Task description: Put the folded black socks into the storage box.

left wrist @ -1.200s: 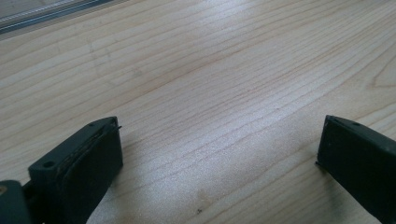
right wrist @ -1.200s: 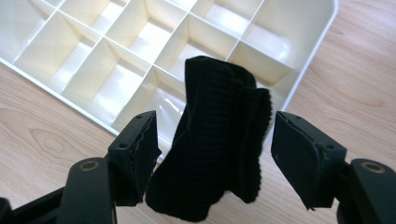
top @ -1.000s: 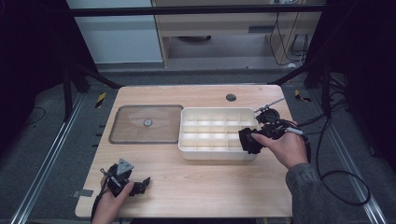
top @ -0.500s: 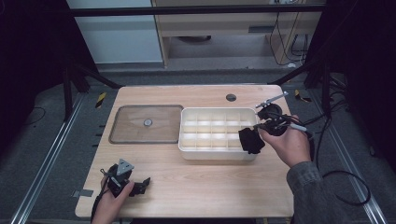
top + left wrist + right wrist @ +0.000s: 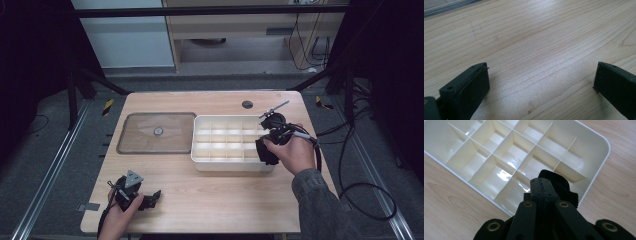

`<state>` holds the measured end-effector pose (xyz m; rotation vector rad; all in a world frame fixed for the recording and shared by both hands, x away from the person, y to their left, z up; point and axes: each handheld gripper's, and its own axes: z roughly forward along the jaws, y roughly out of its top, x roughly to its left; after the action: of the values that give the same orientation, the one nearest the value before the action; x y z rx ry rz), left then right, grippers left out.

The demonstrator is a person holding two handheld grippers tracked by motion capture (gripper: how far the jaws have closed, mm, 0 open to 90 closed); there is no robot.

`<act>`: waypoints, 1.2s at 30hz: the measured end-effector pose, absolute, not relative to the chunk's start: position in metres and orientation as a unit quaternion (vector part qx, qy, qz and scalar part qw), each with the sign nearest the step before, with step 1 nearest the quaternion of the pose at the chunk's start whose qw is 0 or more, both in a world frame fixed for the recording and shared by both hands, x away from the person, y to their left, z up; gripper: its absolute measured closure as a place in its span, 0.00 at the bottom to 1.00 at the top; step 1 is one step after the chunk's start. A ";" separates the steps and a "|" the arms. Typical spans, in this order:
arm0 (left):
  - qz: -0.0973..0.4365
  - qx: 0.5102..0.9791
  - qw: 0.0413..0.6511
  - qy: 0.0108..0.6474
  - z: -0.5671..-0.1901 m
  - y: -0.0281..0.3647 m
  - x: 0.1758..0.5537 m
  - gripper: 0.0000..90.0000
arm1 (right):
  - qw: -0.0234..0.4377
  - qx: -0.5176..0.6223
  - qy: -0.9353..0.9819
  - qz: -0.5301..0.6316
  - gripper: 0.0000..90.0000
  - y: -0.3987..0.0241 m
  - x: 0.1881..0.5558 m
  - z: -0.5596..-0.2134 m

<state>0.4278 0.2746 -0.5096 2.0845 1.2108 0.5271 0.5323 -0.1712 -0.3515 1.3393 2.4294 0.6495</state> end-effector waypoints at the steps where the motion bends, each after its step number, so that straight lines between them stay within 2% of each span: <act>1: 0.202 0.797 0.331 0.463 -0.510 0.275 0.428 0.00 | 0.145 0.465 0.844 0.223 1.00 -0.171 0.534 -0.353; 18: 0.201 0.799 0.330 0.461 -0.509 0.275 0.428 0.00 | 0.151 0.494 0.835 0.190 1.00 -0.188 0.549 -0.374; 36: 0.200 0.801 0.328 0.459 -0.509 0.275 0.428 0.00 | 0.136 0.508 0.831 0.183 1.00 -0.193 0.551 -0.397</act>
<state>0.4280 0.2750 -0.5092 2.0980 1.2016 0.5248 0.5509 -0.1935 -0.3974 1.4712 2.4050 0.5292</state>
